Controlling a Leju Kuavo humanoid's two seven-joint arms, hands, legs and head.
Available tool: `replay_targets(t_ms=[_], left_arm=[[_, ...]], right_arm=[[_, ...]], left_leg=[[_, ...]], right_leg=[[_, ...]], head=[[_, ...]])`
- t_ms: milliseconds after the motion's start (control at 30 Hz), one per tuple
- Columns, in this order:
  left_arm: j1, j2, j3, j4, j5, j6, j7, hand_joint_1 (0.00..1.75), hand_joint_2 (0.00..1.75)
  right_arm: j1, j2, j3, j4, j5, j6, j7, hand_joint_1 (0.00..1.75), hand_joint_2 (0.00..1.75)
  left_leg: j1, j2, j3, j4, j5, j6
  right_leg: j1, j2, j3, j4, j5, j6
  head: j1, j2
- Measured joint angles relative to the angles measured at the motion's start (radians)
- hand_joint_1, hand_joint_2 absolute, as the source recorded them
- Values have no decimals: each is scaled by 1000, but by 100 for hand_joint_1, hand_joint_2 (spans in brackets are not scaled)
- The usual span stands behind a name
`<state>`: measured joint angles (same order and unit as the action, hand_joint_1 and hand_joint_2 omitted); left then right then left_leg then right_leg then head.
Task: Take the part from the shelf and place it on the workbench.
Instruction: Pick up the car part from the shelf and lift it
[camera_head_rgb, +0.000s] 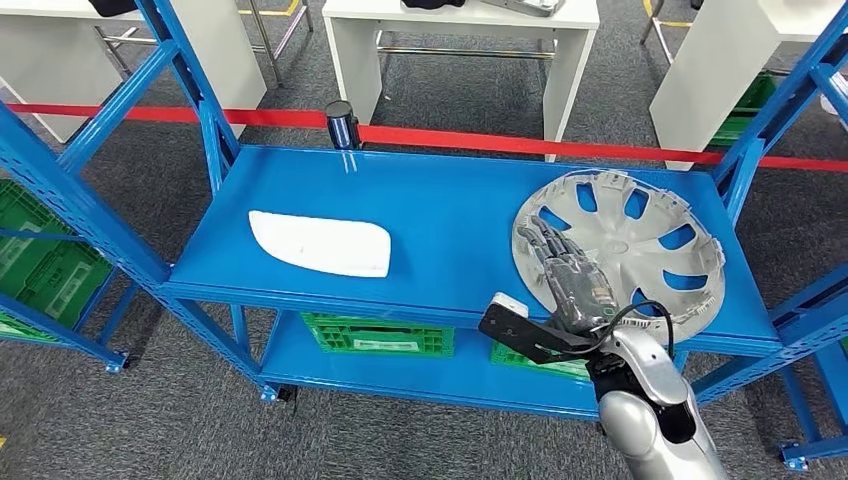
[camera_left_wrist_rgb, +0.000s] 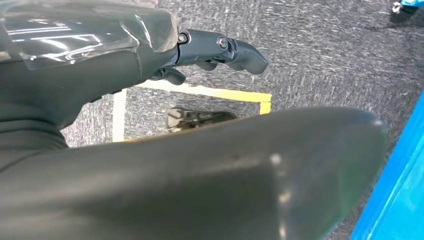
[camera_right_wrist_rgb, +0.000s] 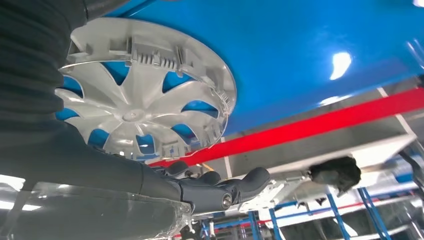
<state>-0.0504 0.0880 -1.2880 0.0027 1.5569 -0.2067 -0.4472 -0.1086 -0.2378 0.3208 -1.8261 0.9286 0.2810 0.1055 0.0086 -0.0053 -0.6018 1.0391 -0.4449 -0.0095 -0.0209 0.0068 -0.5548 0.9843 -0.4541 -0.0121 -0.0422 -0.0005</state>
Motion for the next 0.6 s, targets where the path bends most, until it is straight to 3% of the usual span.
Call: replay_targets(t_ms=[67,200,300,333,367,400,467,533,600], left_arm=[[-1,5,-5,0,2,-3,2,0,0],[-1,12,-20,0,5,-10,12,0,0],[-2,12,-28,0,7,-10,16,0,0],[-1,12,-29,0,8,-10,17,0,0],[-1,12,-30,0,9,-10,18,0,0],[-1,12,-31,0,10,-10,18,0,0],[-1,11,-32,0,11,-10,19,0,0],[-1,11,-32,0,11,-11,19,0,0],[0,12,-32,0,11,-12,18,0,0]], right_arm=[[-5,-1,0,14,-13,34,9,0,175],[-4,-12,-4,48,-31,77,27,0,175],[-4,-25,-12,85,-33,88,38,0,175],[-2,-29,-14,99,-32,89,41,0,175],[0,-32,-16,112,-32,90,42,0,175],[1,-34,-18,122,-33,89,44,0,175],[1,-36,-25,136,-40,85,50,0,175],[-1,-38,-36,151,-51,74,57,0,175],[-2,-41,-53,164,-60,55,63,0,175]], left_leg=[[-6,0,25,-56,9,7],[-4,-1,40,-77,17,30],[-6,-1,47,-84,19,39],[-8,-1,47,-84,19,41],[-9,-2,47,-84,17,42],[-10,-2,49,-83,16,41],[-11,-4,52,-79,10,38],[-16,-6,50,-67,0,30],[-19,-7,46,-60,-6,23]], right_leg=[[3,1,-1,-1,-2,9],[1,-2,-15,23,-18,24],[1,-3,-108,202,-91,14],[1,-3,-141,261,-108,14],[2,-3,-158,288,-109,18],[2,-3,-155,273,-94,24],[2,-4,-98,143,-35,37],[4,-5,-44,32,7,33],[8,-5,-32,9,15,19]], head=[[0,0],[2,0],[4,0],[4,0],[4,0],[4,0],[4,0],[3,0],[2,0]])
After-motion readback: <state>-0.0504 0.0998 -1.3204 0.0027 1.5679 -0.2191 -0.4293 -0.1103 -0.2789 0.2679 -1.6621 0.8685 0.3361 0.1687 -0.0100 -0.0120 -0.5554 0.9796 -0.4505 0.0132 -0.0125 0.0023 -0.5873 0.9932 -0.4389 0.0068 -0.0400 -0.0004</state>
